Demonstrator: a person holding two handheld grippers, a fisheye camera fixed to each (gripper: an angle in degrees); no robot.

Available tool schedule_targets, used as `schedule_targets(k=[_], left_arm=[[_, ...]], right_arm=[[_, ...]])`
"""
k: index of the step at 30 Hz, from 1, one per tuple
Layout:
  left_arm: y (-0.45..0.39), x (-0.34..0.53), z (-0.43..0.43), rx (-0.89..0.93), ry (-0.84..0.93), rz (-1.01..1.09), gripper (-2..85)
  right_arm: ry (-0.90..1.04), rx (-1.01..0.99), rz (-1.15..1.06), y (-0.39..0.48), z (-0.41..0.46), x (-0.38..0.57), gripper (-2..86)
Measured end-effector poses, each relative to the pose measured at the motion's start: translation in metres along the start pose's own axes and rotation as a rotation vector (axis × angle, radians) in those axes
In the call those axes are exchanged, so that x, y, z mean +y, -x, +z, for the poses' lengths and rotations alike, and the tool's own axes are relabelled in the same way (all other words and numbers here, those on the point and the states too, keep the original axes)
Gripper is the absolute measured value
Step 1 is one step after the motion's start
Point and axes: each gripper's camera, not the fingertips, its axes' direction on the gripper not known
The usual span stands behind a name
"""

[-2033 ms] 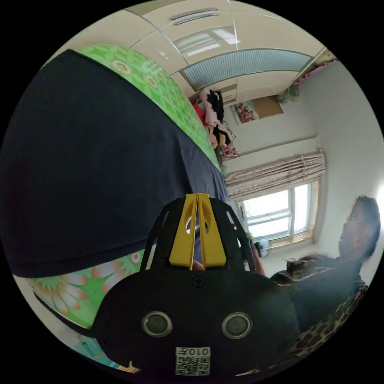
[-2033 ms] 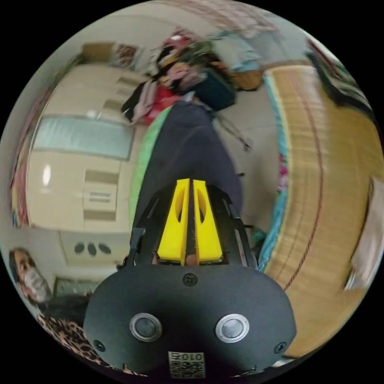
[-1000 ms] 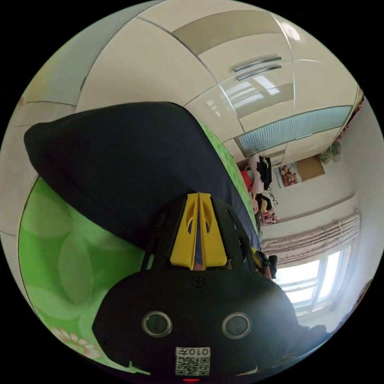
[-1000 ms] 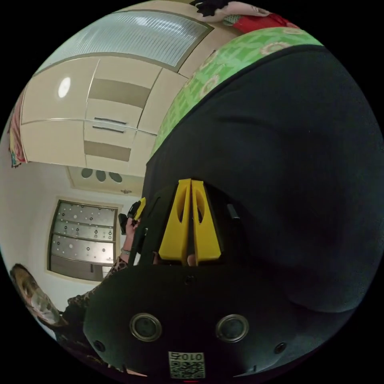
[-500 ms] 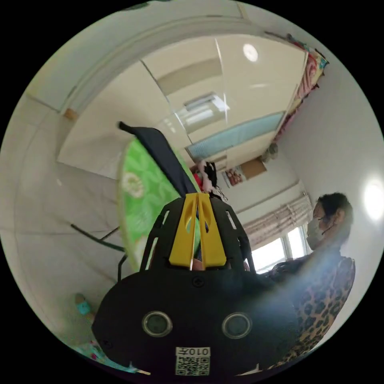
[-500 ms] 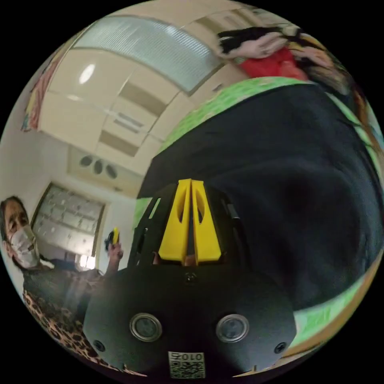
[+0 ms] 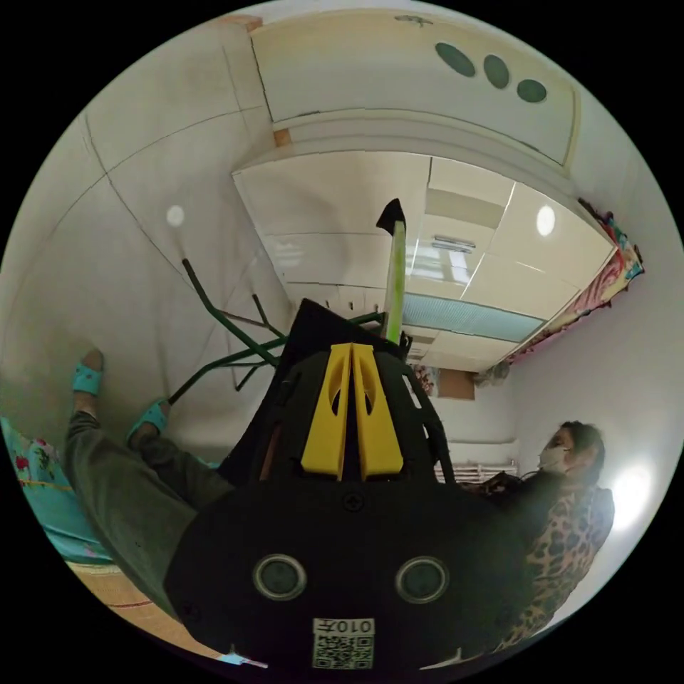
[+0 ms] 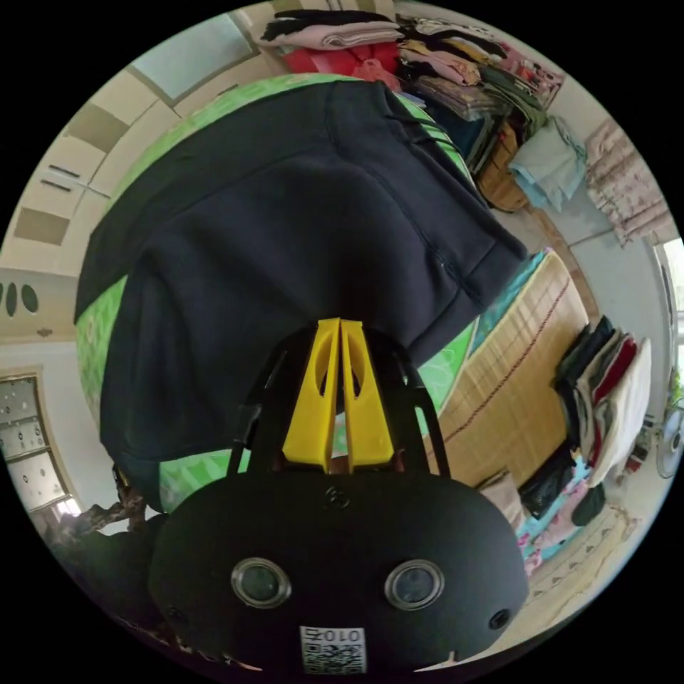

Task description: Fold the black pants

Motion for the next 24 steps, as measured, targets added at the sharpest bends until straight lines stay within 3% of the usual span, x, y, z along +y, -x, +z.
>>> schedule_targets(k=[2,3,5,8,9,10,11,18,19,24], left_arm=[[0.026,0.001,0.0,0.016,-0.041,-0.068,-0.1],[0.031,0.001,-0.001,0.013,-0.056,-0.079,-0.1],[0.039,0.0,-0.004,-0.013,-0.053,-0.095,-0.1],[0.03,-0.009,-0.003,-0.107,0.056,-0.005,-0.1],[0.029,-0.01,-0.002,-0.123,0.075,0.013,-0.1],[0.03,-0.013,-0.001,-0.122,0.109,0.032,-0.1],[0.038,-0.016,0.0,-0.083,0.121,0.027,0.0],[0.122,0.004,-0.002,0.17,-0.016,-0.148,0.7],[0.134,0.01,0.002,0.196,-0.015,-0.173,0.7],[0.163,0.024,0.017,0.225,0.033,-0.202,0.7]], right_arm=[[0.045,0.051,0.024,0.016,-0.005,-0.008,2.2],[0.045,0.176,0.064,0.03,-0.013,-0.01,2.2],[-0.039,0.221,-0.012,0.065,-0.033,-0.005,2.3],[-0.078,-0.338,-0.357,0.132,-0.056,-0.002,2.6],[-0.018,-0.681,-0.557,0.166,-0.056,-0.005,2.9],[0.05,-0.894,-0.704,0.209,-0.053,-0.009,3.3],[0.087,-0.937,-0.762,0.233,-0.05,-0.01,3.7],[0.644,-0.701,-1.502,0.595,-0.031,0.053,15.8],[0.741,-0.589,-1.603,0.649,-0.023,0.076,16.1],[0.874,0.011,-1.889,0.803,0.038,0.165,15.9]])
